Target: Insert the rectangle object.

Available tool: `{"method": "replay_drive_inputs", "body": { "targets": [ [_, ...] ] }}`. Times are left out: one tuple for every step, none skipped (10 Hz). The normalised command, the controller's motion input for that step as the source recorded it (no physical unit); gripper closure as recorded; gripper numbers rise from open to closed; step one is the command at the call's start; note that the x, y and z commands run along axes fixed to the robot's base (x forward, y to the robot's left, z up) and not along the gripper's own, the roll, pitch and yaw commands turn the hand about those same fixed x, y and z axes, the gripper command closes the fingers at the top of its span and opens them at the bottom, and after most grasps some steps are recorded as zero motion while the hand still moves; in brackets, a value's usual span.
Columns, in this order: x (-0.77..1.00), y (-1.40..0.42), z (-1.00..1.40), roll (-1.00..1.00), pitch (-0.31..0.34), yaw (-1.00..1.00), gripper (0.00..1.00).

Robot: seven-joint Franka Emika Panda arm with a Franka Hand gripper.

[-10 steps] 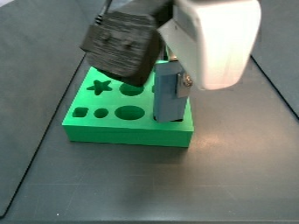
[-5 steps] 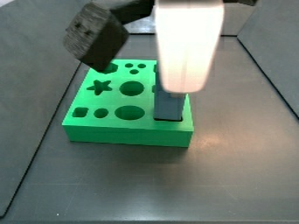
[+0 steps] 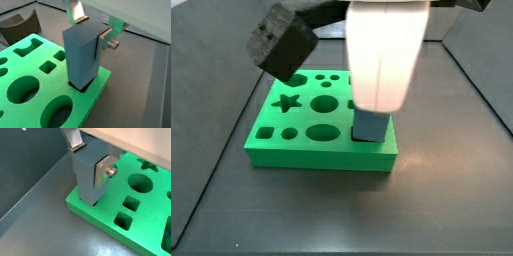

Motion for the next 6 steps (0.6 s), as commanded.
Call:
{"method": "replay_drive_inputs", "body": {
  "targets": [
    [0.11,0.0,-0.51,-0.1,0.021,0.48,1.0],
    [0.06,0.0,-0.49,-0.11,0.016,0.55,1.0],
    [0.03,0.0,-0.46,-0.11,0.004,0.59,1.0],
    [0.0,0.0,-0.41,-0.1,0.0,0.66,1.0],
    [0.0,0.0,-0.4,-0.12,0.0,0.47,1.0],
    [-0.05,0.0,-0.36,-0.12,0.0,0.08,1.0]
  ]
}}
